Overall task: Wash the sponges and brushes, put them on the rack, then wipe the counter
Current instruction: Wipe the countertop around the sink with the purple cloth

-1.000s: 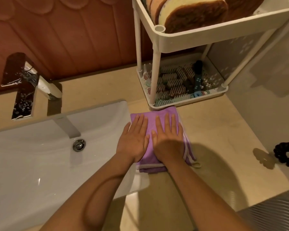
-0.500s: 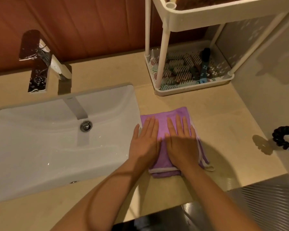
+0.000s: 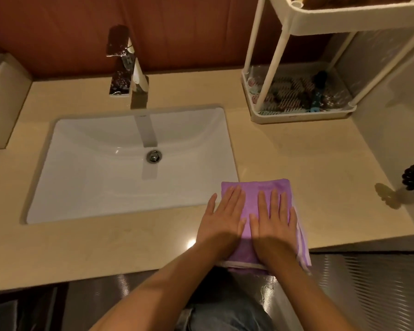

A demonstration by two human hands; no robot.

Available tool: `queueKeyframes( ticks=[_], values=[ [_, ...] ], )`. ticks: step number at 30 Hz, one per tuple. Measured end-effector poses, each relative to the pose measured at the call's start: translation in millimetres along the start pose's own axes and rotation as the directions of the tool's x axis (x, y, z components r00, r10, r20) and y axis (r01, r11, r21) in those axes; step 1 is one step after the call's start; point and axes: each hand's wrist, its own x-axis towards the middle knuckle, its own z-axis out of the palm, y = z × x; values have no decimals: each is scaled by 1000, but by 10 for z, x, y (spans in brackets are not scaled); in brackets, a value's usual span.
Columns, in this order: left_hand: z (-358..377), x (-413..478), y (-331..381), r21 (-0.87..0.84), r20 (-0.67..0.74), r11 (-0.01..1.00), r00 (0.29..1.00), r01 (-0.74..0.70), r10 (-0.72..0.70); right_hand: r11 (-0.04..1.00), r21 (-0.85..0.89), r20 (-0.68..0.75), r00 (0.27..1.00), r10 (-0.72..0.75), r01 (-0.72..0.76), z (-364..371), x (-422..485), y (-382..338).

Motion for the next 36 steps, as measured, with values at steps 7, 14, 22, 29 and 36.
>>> queueKeyframes(
  ticks=[7,14,22,29,36],
  values=[
    [-7,-340,-324,17,-47,999,998,-48,48,976,-23,101,972,-214,217,-117,-230,-70],
    [84,-725,-876,6,-123,998,991,-59,60,869,-177,110,887,-449,462,-183,-284,-461],
    [65,-1292,-1734,110,-125,993,992,49,-35,680,-54,305,660,-686,731,-202,-280,-1108],
    [38,-1913,-2438,87,-77,987,988,137,-131,524,-62,357,509,-783,849,-146,-376,-1953],
    [-63,-2167,-2630,-10,-73,954,951,301,-301,431,-176,382,465,-799,885,-93,-481,-2552]
  ],
)
